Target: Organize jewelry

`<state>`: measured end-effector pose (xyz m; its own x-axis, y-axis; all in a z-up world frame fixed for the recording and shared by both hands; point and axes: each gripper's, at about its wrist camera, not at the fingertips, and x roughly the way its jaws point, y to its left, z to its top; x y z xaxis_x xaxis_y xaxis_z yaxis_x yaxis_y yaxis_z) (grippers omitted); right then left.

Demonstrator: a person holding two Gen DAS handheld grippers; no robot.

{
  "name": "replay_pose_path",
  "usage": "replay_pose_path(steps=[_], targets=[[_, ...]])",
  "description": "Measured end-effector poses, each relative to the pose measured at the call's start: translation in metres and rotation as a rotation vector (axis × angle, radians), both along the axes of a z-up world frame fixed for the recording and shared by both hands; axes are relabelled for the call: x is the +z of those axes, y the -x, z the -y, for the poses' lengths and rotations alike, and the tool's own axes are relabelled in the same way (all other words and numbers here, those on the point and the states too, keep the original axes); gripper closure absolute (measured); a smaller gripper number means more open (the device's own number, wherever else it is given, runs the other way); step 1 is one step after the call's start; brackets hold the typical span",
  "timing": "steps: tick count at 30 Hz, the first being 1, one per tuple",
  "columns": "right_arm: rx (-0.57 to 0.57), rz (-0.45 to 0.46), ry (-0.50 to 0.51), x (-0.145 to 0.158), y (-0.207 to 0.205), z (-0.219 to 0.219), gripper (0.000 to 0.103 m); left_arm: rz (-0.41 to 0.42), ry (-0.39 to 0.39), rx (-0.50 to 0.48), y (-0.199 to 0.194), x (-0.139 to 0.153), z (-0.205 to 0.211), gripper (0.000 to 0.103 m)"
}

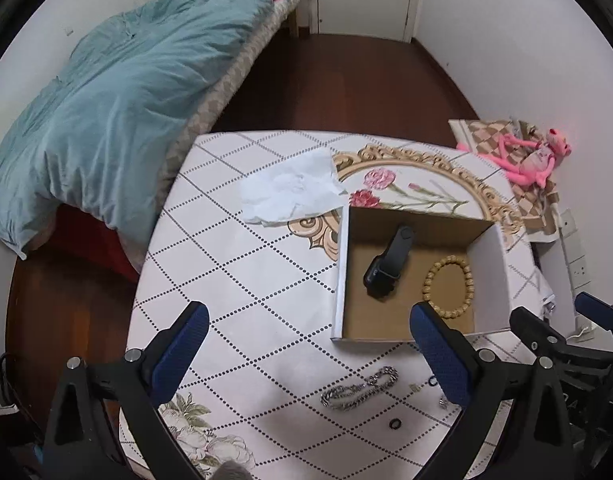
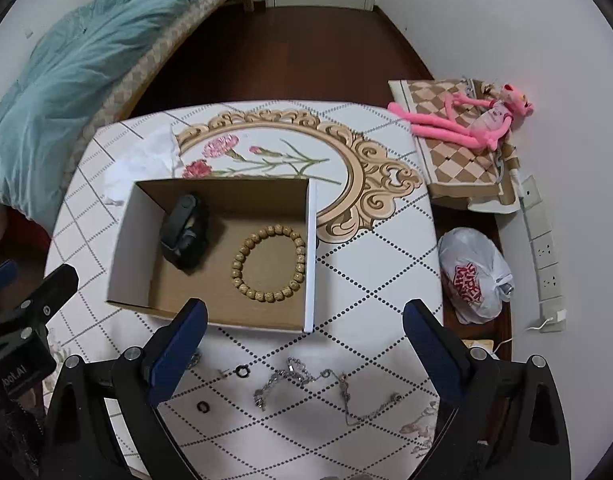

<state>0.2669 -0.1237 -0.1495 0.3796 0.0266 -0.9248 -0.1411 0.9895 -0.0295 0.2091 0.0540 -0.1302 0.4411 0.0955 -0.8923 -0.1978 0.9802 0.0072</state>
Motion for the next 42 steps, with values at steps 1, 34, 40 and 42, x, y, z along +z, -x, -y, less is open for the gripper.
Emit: replay_pose_path(steps=[1, 34, 40, 42], targets=[[0.001, 0.007, 0.000, 0.004, 0.002, 0.000, 0.004, 0.012, 0.001, -0.002, 0.004, 0.007, 0.001, 0.001], [-0.161, 0.004, -0.121, 0.008, 0.094, 0.066, 0.004, -0.047, -0.082, 0.009, 0.083, -0.021, 0.010, 0.001], [-0.244, -0.105, -0.155, -0.050, 0.096, 0.099, 0.017, -0.138, -0.050, -0.050, 0.078, -0.068, 0.013, 0.001], [-0.258, -0.130, -0.158, -0.063, 0.097, 0.105, 0.021, -0.153, -0.044, -0.084, 0.073, -0.079, 0.017, 0.002]])
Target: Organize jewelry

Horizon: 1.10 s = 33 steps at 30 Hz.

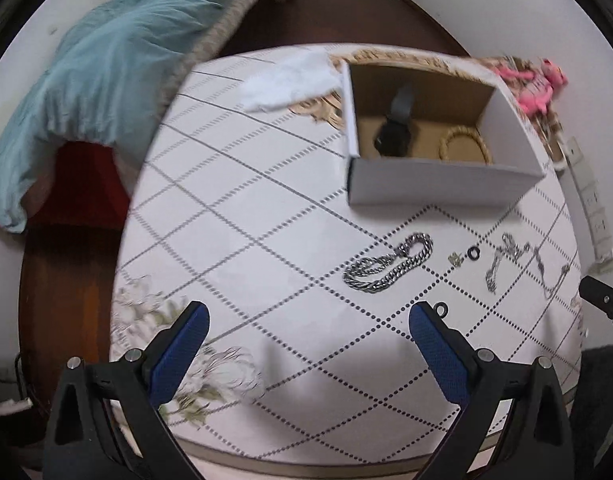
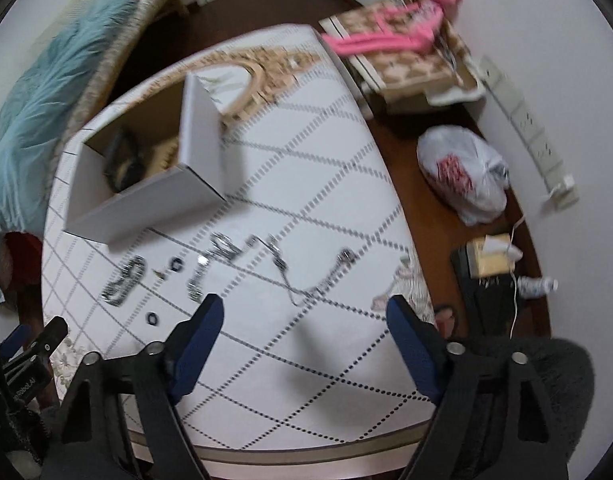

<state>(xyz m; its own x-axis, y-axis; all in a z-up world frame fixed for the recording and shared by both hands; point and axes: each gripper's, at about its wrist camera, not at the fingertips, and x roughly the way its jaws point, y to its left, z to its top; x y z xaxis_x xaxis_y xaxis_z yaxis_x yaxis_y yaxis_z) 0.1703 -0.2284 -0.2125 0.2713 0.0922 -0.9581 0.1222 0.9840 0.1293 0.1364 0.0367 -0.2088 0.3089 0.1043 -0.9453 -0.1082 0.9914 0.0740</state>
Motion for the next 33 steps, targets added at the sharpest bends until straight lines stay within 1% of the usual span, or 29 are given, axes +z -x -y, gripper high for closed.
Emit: replay_pose_path(steps=[2, 3, 4, 9, 11, 13, 14, 15, 16, 17, 18, 19, 20, 23, 24, 27, 29, 31, 33], targets=[[-0.008, -0.017, -0.005, -0.010, -0.001, 0.003, 0.022, -0.020, 0.023, -0.043, -0.009, -0.011, 0.006, 0.006], [-0.011, -0.021, -0.006, -0.013, -0.002, 0.004, 0.022, -0.029, 0.031, -0.060, -0.014, -0.015, 0.009, 0.011], [-0.011, -0.023, -0.007, -0.013, -0.004, 0.003, 0.022, -0.040, 0.037, -0.084, -0.020, -0.020, 0.013, 0.014], [0.000, -0.026, -0.001, -0.021, -0.014, 0.000, 0.022, -0.063, 0.058, -0.175, -0.045, -0.033, 0.035, 0.015], [0.004, -0.030, -0.003, -0.024, -0.019, -0.003, 0.022, -0.076, 0.055, -0.203, -0.054, -0.040, 0.043, 0.018], [0.003, -0.031, -0.007, -0.026, -0.022, -0.003, 0.022, -0.095, 0.054, -0.224, -0.061, -0.047, 0.049, 0.033], [0.002, -0.031, -0.013, -0.027, -0.024, -0.003, 0.022, -0.102, 0.052, -0.234, -0.063, -0.051, 0.051, 0.038], [-0.001, -0.032, -0.017, -0.028, -0.026, -0.003, 0.023, -0.109, 0.052, -0.251, -0.064, -0.054, 0.054, 0.046], [-0.003, -0.032, -0.020, -0.028, -0.026, -0.002, 0.023, -0.094, 0.069, -0.264, -0.063, -0.053, 0.057, 0.056], [-0.004, -0.032, -0.024, -0.028, -0.027, -0.001, 0.024, -0.087, 0.078, -0.273, -0.062, -0.052, 0.059, 0.061], [-0.008, -0.031, -0.029, -0.028, -0.028, 0.000, 0.025, -0.080, 0.077, -0.287, -0.061, -0.050, 0.063, 0.073], [-0.014, -0.032, -0.032, -0.028, -0.029, 0.002, 0.025, -0.077, 0.078, -0.298, -0.060, -0.049, 0.065, 0.089], [-0.020, -0.032, -0.037, -0.028, -0.029, 0.004, 0.026, -0.080, 0.083, -0.296, -0.060, -0.049, 0.066, 0.093], [-0.051, -0.025, -0.059, -0.025, -0.029, 0.013, 0.029, -0.077, 0.118, -0.264, -0.057, -0.047, 0.059, 0.094], [-0.064, -0.020, -0.070, -0.024, -0.029, 0.017, 0.029, -0.075, 0.124, -0.249, -0.054, -0.046, 0.055, 0.098], [-0.089, -0.003, -0.094, -0.018, -0.024, 0.025, 0.030, -0.052, 0.142, -0.196, -0.044, -0.035, 0.042, 0.099], [-0.093, 0.003, -0.100, -0.016, -0.021, 0.026, 0.030, -0.039, 0.165, -0.155, -0.033, -0.027, 0.029, 0.099], [-0.082, 0.002, -0.107, -0.017, -0.019, 0.024, 0.033, -0.024, 0.184, -0.117, -0.022, -0.019, 0.016, 0.099], [-0.062, -0.009, -0.108, -0.021, -0.019, 0.018, 0.038, -0.013, 0.200, -0.092, -0.009, -0.013, 0.007, 0.099]])
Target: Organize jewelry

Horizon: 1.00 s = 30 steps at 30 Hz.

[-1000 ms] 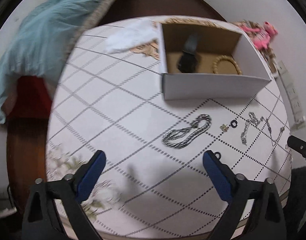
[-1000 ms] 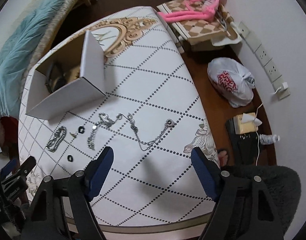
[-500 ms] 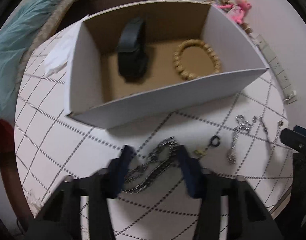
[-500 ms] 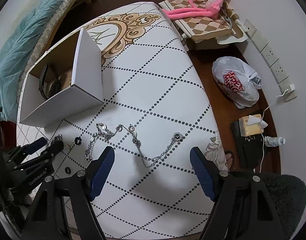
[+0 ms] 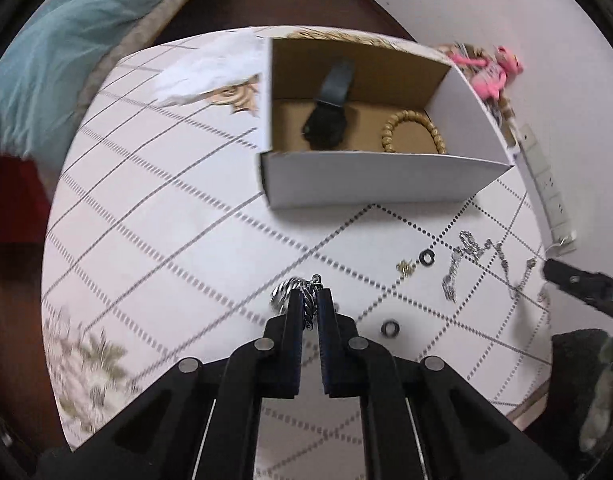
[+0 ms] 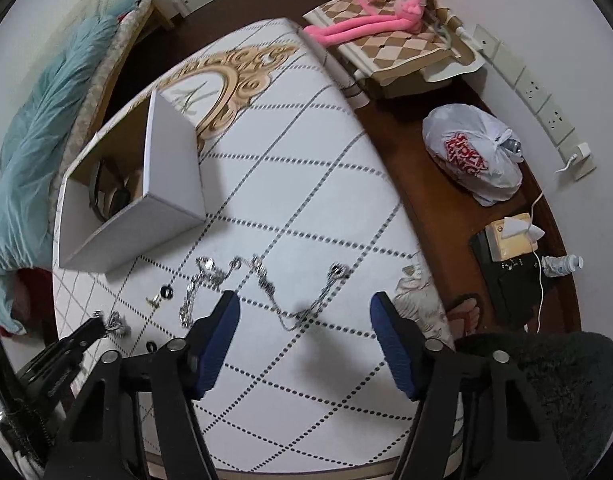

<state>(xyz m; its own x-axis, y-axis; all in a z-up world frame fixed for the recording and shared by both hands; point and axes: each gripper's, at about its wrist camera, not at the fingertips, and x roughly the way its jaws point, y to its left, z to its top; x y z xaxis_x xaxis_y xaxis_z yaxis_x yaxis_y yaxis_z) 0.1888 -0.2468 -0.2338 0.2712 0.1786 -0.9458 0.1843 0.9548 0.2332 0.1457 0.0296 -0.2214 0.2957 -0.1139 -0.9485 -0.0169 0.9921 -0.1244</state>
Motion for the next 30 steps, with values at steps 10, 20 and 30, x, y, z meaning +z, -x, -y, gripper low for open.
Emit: replay_pose_path(steps=[10, 20, 30], targets=[[-0.059, -0.010, 0.104, -0.020, -0.002, -0.005, 0.044, -0.006, 0.047, 0.060, 0.023, 0.008, -0.014, 0.099], [-0.061, 0.054, 0.085, -0.026, -0.009, -0.007, 0.093, 0.017, 0.069, 0.060, 0.016, 0.018, -0.009, 0.099], [0.011, 0.171, -0.104, 0.051, 0.002, -0.017, 0.093, 0.128, 0.176, 0.045, 0.013, 0.086, -0.014, 0.099]])
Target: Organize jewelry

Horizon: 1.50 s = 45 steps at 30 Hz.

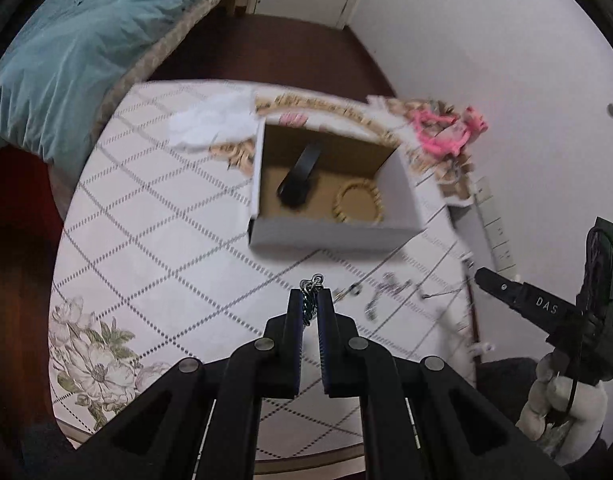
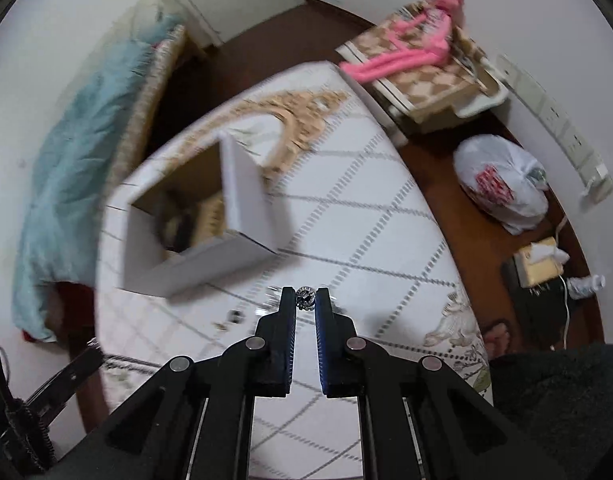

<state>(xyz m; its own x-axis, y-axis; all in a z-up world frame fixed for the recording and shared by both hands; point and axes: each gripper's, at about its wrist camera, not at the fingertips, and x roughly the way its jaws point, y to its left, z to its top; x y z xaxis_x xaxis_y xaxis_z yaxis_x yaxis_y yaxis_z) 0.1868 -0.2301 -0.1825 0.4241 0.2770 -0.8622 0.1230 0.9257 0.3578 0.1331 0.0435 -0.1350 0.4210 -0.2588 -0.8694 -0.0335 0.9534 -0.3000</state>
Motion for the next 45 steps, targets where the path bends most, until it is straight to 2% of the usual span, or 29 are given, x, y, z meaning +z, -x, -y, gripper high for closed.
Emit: replay_pose_path(steps=[5, 9, 14, 15, 17, 18, 19, 20, 21, 27, 36, 38, 40, 41, 43, 45], targets=[[0.066, 0.080, -0.066, 0.054, -0.005, -0.012, 0.093, 0.080, 0.041, -0.020, -0.012, 0.045, 0.002, 0.101], [0.123, 0.141, -0.096, 0.095, -0.017, -0.022, 0.093, 0.160, 0.029, -0.042, -0.031, 0.080, 0.005, 0.101], [0.192, 0.194, -0.096, 0.132, -0.034, -0.040, 0.093, 0.197, 0.021, -0.043, -0.045, 0.095, 0.001, 0.101], [0.200, 0.198, -0.092, 0.136, -0.036, -0.043, 0.093, 0.195, 0.017, -0.027, -0.045, 0.093, -0.002, 0.098], [0.205, 0.207, -0.090, 0.139, -0.037, -0.046, 0.093, 0.162, -0.001, 0.002, -0.043, 0.082, -0.006, 0.092], [0.204, 0.207, -0.094, 0.138, -0.037, -0.047, 0.093, 0.129, -0.025, 0.011, -0.043, 0.071, -0.007, 0.077], [0.201, 0.202, -0.101, 0.136, -0.035, -0.046, 0.093, 0.096, -0.054, 0.018, -0.042, 0.057, -0.008, 0.049], [0.195, 0.195, -0.106, 0.131, -0.034, -0.046, 0.093, 0.078, -0.068, 0.020, -0.039, 0.045, -0.009, 0.037], [0.188, 0.186, -0.107, 0.126, -0.032, -0.044, 0.093, 0.068, -0.068, 0.023, -0.036, 0.035, -0.010, 0.033], [0.145, 0.115, -0.100, 0.080, -0.010, -0.034, 0.093, -0.053, -0.122, 0.008, -0.026, -0.049, -0.005, 0.033], [0.078, -0.020, -0.062, 0.007, 0.008, -0.015, 0.093, -0.092, -0.183, -0.102, -0.047, -0.101, 0.034, 0.034], [0.068, -0.042, -0.050, -0.003, 0.010, -0.011, 0.093, -0.073, -0.222, -0.133, -0.053, -0.107, 0.042, 0.045], [0.066, -0.053, -0.042, -0.009, 0.011, -0.010, 0.093, -0.075, -0.258, -0.163, -0.059, -0.113, 0.049, 0.092], [0.066, -0.055, -0.039, -0.010, 0.011, -0.009, 0.093, -0.060, -0.282, -0.170, -0.060, -0.114, 0.051, 0.092], [0.068, -0.055, -0.037, -0.009, 0.010, -0.009, 0.093, -0.052, -0.257, -0.183, -0.060, -0.113, 0.053, 0.097], [0.072, -0.046, -0.043, -0.004, 0.007, -0.009, 0.093, -0.035, -0.231, -0.182, -0.057, -0.106, 0.052, 0.097]])
